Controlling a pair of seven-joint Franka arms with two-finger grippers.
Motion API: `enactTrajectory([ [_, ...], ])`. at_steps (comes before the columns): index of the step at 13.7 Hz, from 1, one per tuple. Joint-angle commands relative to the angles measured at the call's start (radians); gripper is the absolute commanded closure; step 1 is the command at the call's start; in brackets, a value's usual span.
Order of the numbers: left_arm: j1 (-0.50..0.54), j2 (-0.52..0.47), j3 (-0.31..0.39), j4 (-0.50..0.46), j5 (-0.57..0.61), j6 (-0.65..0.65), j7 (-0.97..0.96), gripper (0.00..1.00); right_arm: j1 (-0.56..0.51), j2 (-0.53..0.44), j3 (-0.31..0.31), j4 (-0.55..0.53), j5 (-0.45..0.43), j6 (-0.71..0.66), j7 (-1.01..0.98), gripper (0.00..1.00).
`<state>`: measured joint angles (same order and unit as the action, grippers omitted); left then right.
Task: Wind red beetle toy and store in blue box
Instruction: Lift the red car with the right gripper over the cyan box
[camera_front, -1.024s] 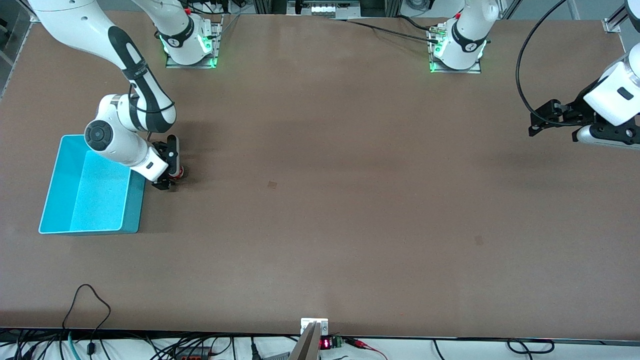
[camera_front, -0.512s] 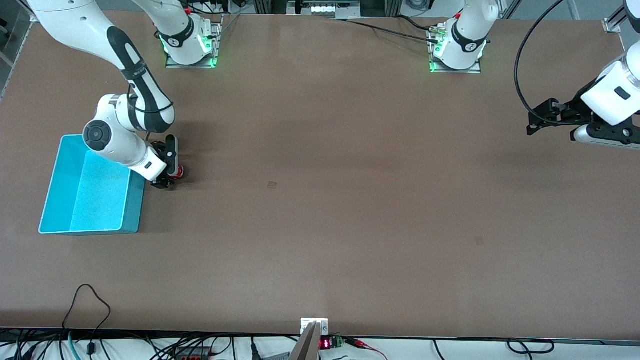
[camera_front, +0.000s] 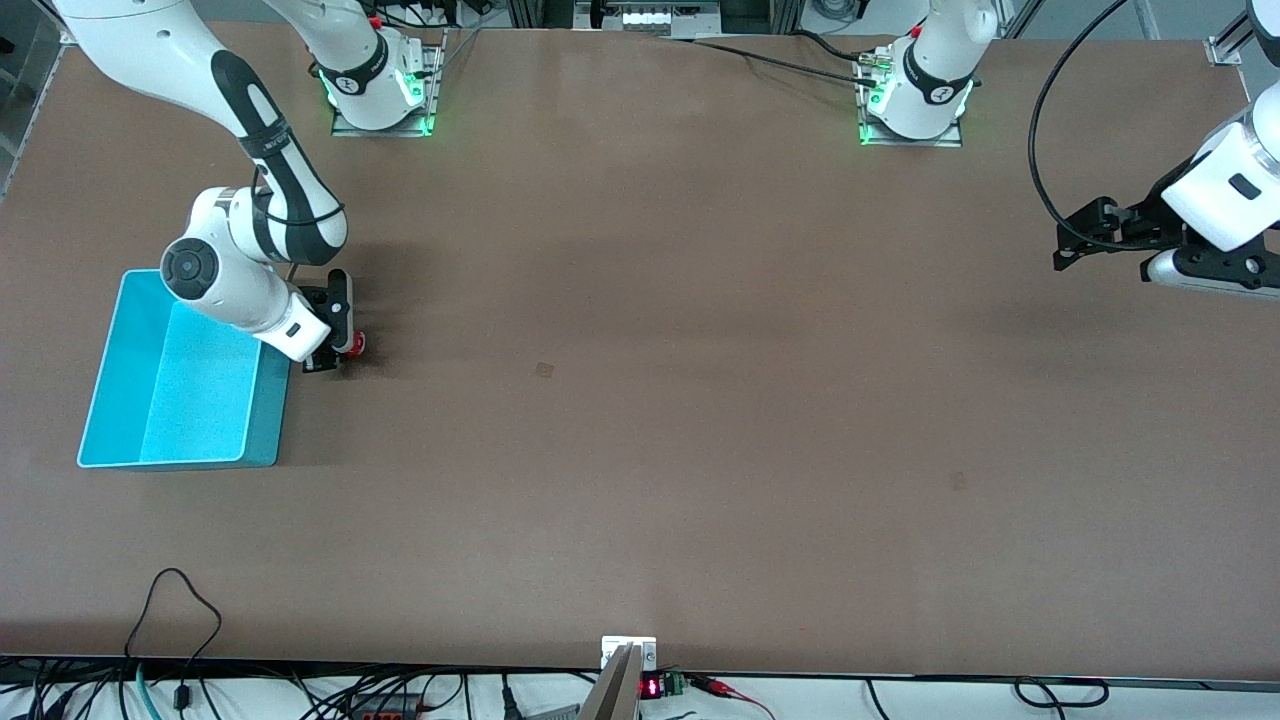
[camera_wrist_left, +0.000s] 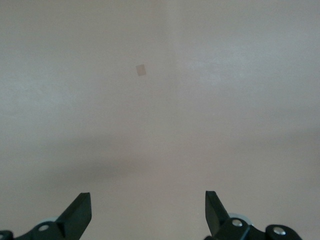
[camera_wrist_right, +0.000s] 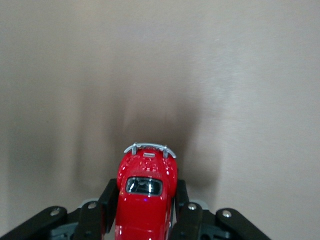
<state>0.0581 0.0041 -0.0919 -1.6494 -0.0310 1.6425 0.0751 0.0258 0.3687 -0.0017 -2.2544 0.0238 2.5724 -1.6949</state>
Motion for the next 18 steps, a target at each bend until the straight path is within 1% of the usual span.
enactTrajectory([
  [1, -0.007, 0.014, -0.002, 0.033, 0.022, -0.024, -0.018, 0.00, 0.031, -0.057, 0.002, 0.035, 0.007, -0.008, 0.072, 0.99],
  [3, -0.007, 0.014, -0.002, 0.033, 0.019, -0.026, -0.018, 0.00, 0.052, -0.074, 0.003, 0.116, 0.010, -0.082, 0.170, 0.99],
  [5, -0.007, 0.013, -0.002, 0.033, 0.019, -0.027, -0.017, 0.00, 0.092, -0.077, 0.003, 0.211, 0.040, -0.149, 0.347, 0.99],
  [7, -0.006, 0.013, -0.002, 0.033, 0.020, -0.027, -0.017, 0.00, 0.088, -0.100, 0.000, 0.236, 0.044, -0.146, 0.533, 0.99],
  [9, -0.006, 0.013, 0.000, 0.033, 0.020, -0.027, -0.015, 0.00, 0.057, -0.103, -0.020, 0.274, 0.045, -0.147, 0.804, 1.00],
  [10, -0.006, 0.013, 0.000, 0.033, 0.020, -0.027, -0.015, 0.00, 0.051, -0.103, -0.033, 0.285, 0.044, -0.150, 0.908, 1.00],
  [13, -0.004, 0.013, 0.000, 0.033, 0.020, -0.027, -0.015, 0.00, 0.020, -0.102, -0.095, 0.283, 0.044, -0.176, 1.110, 1.00],
  [15, -0.004, 0.013, 0.000, 0.033, 0.020, -0.026, -0.015, 0.00, -0.029, -0.103, -0.110, 0.283, 0.045, -0.213, 1.156, 1.00],
  [18, -0.006, 0.011, -0.002, 0.034, 0.020, -0.026, -0.015, 0.00, -0.049, -0.111, -0.126, 0.282, 0.041, -0.300, 1.268, 1.00],
])
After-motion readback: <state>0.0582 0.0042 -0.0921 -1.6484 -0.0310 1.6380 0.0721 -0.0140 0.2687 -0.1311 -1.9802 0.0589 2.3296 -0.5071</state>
